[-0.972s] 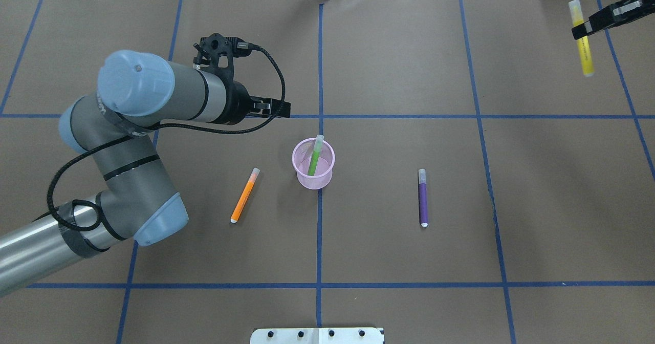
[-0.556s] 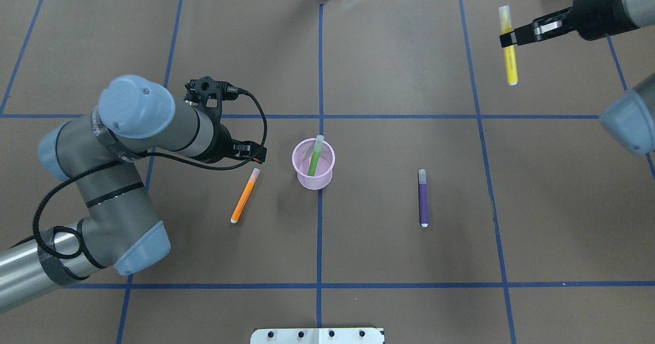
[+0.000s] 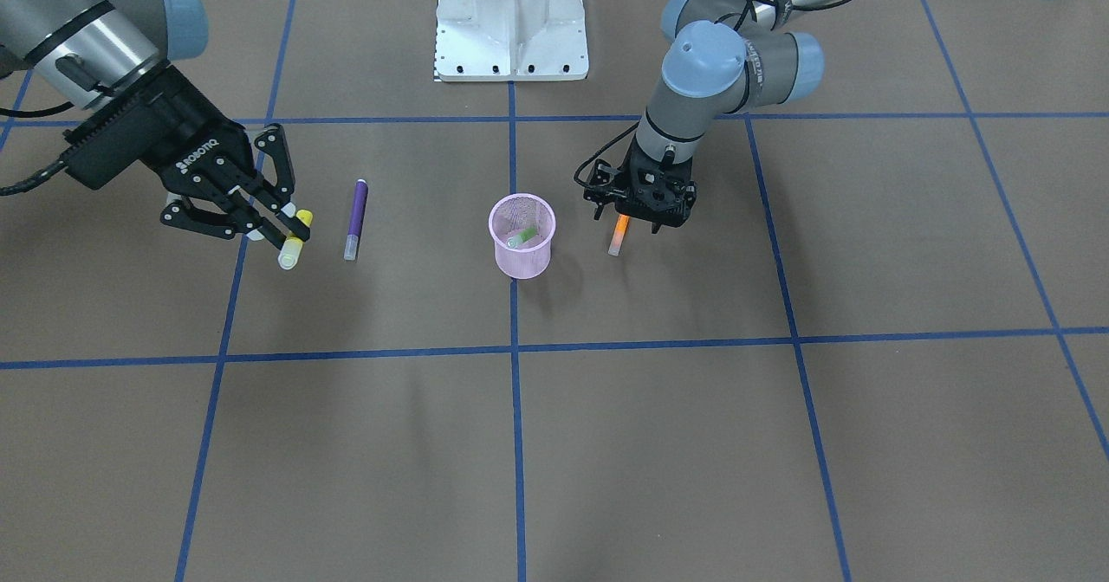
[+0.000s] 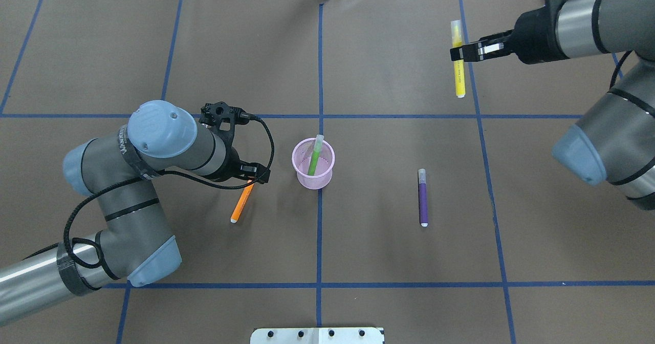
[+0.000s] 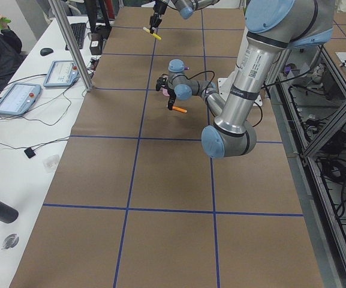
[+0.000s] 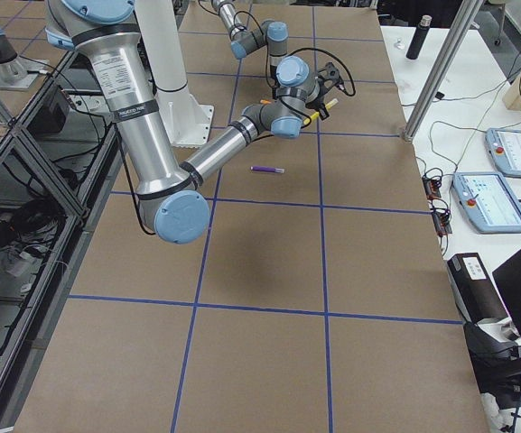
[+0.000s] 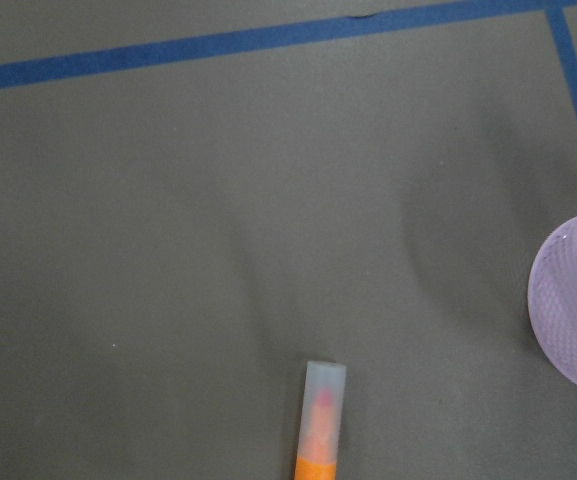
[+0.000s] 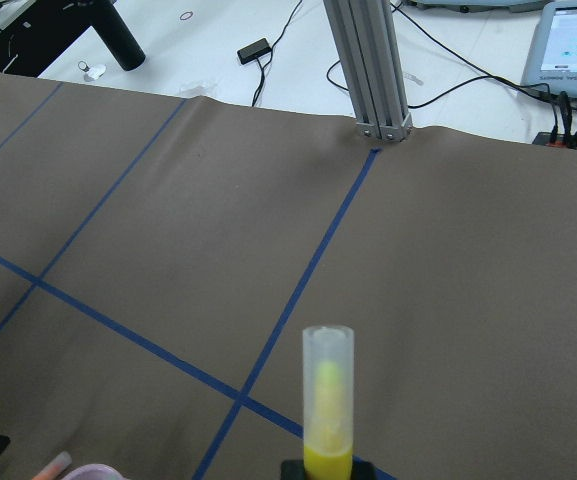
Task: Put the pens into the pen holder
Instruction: 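Move the left gripper to the orange pen while the right brings the highlighter, then lift the orange pen with left gripper while right drops highlighter into cup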
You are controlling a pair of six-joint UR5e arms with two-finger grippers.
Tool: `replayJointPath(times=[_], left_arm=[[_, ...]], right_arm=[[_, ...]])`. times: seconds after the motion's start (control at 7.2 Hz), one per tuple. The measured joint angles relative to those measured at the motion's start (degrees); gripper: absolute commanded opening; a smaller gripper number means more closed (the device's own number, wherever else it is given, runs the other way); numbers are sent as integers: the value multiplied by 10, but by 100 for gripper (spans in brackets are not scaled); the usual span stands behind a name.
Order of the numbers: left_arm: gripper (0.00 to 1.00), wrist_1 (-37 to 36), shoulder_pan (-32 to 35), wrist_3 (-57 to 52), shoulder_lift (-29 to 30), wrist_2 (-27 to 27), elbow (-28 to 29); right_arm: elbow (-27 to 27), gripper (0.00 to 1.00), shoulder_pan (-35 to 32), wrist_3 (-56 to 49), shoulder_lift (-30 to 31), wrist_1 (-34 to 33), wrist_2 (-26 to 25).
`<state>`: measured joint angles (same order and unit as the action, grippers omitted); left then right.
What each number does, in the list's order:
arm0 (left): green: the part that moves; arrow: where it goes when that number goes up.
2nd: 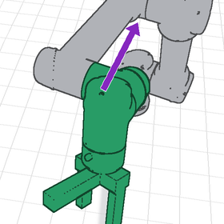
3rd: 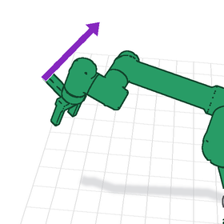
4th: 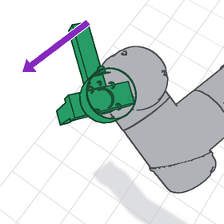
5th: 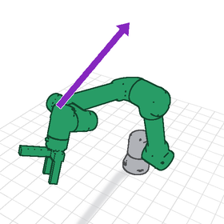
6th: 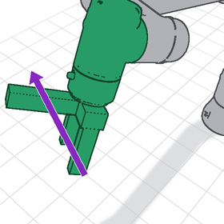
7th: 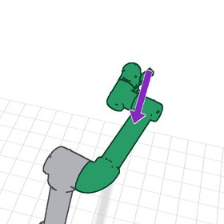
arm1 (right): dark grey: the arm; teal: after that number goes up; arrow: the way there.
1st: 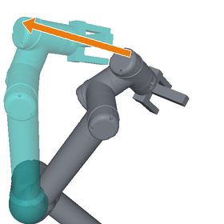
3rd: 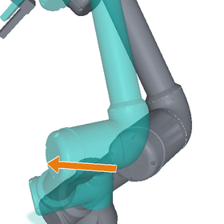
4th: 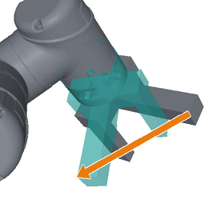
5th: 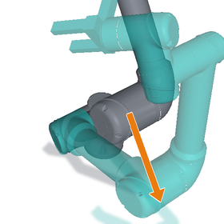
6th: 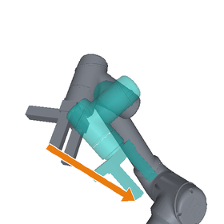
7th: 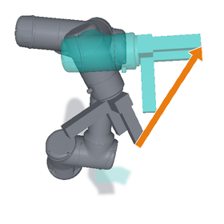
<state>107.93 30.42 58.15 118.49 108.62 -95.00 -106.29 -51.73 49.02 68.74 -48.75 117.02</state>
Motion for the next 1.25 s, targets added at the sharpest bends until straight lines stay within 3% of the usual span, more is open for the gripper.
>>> replayJointPath(times=[0.28,0.69,0.97,1.11,1.25], left_arm=[[56,0,-6,-1,13,-1,20],[43,0,-8,-2,15,-1,25],[10,0,-8,-20,14,-2,27],[0,0,-8,-25,13,-2,27],[0,-1,-7,-26,12,-2,26]], right_arm=[[2,0,14,9,-10,-1,-13],[2,0,18,13,-12,-1,-16],[2,0,18,13,-13,-2,-16],[2,0,18,13,-13,-3,-16],[2,0,19,14,-13,-3,-16]])
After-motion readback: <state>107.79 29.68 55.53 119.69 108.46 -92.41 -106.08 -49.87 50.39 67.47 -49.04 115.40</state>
